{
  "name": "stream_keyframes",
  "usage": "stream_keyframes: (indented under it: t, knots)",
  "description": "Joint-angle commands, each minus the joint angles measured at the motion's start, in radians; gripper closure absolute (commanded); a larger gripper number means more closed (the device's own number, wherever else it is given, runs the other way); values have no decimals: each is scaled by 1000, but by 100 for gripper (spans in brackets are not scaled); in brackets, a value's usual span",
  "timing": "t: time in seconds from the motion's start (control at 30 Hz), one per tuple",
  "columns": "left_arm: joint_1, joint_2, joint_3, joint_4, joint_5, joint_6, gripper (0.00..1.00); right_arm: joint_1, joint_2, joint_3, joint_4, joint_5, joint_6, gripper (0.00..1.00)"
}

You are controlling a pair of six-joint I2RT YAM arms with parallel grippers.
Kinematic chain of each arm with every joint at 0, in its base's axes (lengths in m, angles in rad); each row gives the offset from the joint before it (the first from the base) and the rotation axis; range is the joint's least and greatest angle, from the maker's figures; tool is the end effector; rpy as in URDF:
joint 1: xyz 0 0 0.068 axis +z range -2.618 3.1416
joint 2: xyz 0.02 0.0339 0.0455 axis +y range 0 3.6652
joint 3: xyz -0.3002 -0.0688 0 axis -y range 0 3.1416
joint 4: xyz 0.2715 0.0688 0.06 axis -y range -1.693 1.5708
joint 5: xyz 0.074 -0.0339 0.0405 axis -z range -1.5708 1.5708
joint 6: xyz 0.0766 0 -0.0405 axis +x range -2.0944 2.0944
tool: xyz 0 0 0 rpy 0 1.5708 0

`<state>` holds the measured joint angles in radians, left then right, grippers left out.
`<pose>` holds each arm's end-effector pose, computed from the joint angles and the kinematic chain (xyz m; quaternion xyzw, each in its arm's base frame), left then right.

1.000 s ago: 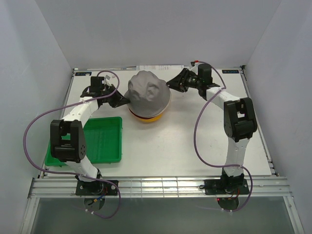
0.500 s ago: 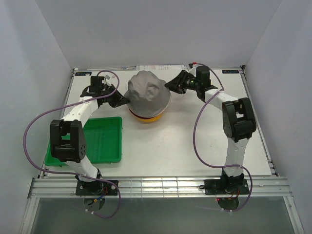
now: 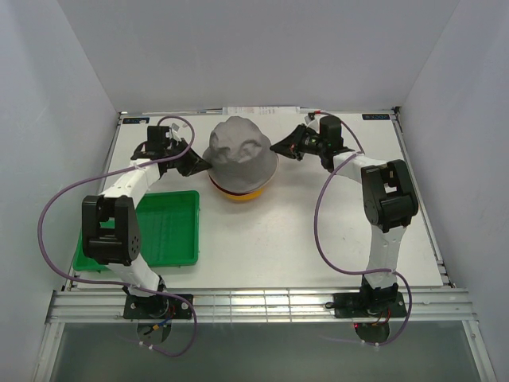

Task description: Stack the hats

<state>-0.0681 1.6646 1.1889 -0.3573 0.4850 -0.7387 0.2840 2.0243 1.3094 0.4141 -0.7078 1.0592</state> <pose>0.4089 -0.0637 0.2365 -0.2162 0.8835 -0.3434 0.2340 0.4873 0.1941 0.2115 0.0951 0.7769 0.5646 0.2620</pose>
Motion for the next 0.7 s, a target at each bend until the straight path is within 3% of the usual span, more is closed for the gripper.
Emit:
stream_keyframes:
  t: [0.0, 0.4, 0.67]
  knots:
    - [13, -13, -40, -12, -71, 38, 100, -2, -22, -42, -24, 21, -28, 92]
    - [17, 40, -107, 12, -95, 58, 100, -12, -18, -65, -81, 27, -82, 92]
    - [17, 0, -46, -43, -89, 99, 100, -13, -33, -41, -103, 16, -93, 92]
